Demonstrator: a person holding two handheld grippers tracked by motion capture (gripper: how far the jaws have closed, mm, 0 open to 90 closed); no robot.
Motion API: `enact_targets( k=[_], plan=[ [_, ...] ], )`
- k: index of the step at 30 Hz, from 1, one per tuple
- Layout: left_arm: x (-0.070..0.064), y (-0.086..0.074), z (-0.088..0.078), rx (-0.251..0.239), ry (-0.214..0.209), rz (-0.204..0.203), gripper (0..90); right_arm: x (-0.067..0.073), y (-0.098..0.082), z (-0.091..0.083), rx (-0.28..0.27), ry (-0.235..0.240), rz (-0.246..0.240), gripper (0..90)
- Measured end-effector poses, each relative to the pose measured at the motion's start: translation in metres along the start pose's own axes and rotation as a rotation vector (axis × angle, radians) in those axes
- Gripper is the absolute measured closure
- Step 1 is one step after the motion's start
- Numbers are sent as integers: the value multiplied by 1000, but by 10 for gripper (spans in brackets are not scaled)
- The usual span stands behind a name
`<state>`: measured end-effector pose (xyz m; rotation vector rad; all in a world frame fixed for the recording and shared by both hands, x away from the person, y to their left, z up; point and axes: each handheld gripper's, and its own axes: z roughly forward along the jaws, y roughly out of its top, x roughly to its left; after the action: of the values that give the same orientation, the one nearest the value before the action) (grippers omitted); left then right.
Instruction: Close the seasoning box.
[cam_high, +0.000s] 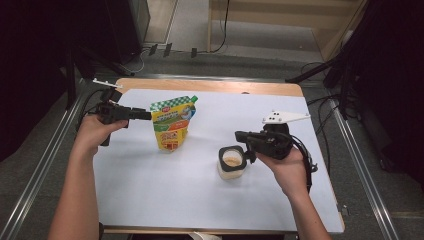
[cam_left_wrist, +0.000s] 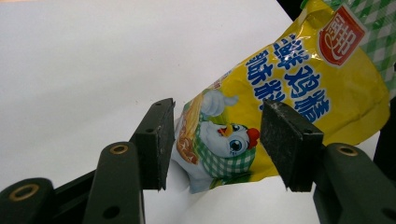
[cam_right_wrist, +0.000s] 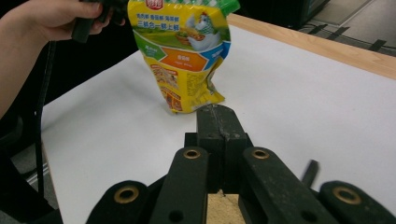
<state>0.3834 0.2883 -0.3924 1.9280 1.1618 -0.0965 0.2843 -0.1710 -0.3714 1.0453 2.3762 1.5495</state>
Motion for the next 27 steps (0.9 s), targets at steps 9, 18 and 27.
enact_targets(
  k=[9,18,27],
  plan=[
    [-1,-1,2,-2,0,-1,452,-15,0,-17,-20,-43,26,900],
    [-2,-1,3,-6,12,13,458,-33,-6,-24,-14,-96,70,900],
    [-4,-1,3,-5,21,21,449,-48,-19,-14,34,-101,126,900]
  ],
)
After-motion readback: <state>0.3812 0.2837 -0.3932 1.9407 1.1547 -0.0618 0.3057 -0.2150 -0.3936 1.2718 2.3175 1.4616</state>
